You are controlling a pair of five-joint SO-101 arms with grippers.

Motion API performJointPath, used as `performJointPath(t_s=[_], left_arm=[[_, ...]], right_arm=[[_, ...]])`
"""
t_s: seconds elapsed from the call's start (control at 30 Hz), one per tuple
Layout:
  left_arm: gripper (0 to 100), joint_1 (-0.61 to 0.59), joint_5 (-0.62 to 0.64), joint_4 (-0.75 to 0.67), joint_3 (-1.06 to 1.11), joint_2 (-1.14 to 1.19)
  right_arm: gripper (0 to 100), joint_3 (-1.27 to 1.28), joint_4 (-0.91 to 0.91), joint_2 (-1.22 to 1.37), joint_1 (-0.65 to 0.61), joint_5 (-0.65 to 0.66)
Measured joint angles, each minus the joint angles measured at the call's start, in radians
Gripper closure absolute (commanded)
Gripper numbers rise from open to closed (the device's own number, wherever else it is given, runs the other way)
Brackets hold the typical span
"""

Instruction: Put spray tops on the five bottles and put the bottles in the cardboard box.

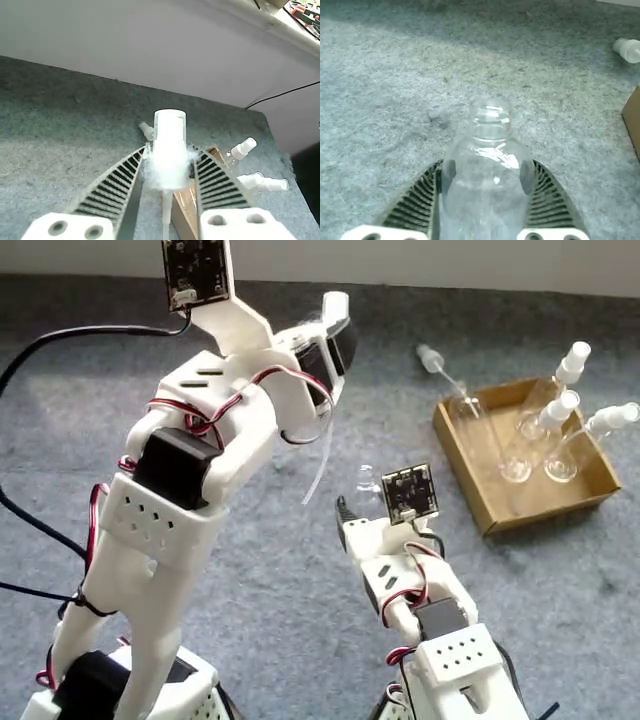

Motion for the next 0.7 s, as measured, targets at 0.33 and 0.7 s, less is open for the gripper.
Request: performJointPath(t_s=[0.33, 0.7], left_arm=[[100, 0.0, -0.126, -0.253, 0.374, -0.295], [99, 0.0, -0.204, -0.376, 0.712, -0.474]], right_arm=[[91.5, 0.0, 0.0, 0.0, 0.0, 0.0], [91.5, 0.0, 0.0, 0.0, -0.002, 0.0]])
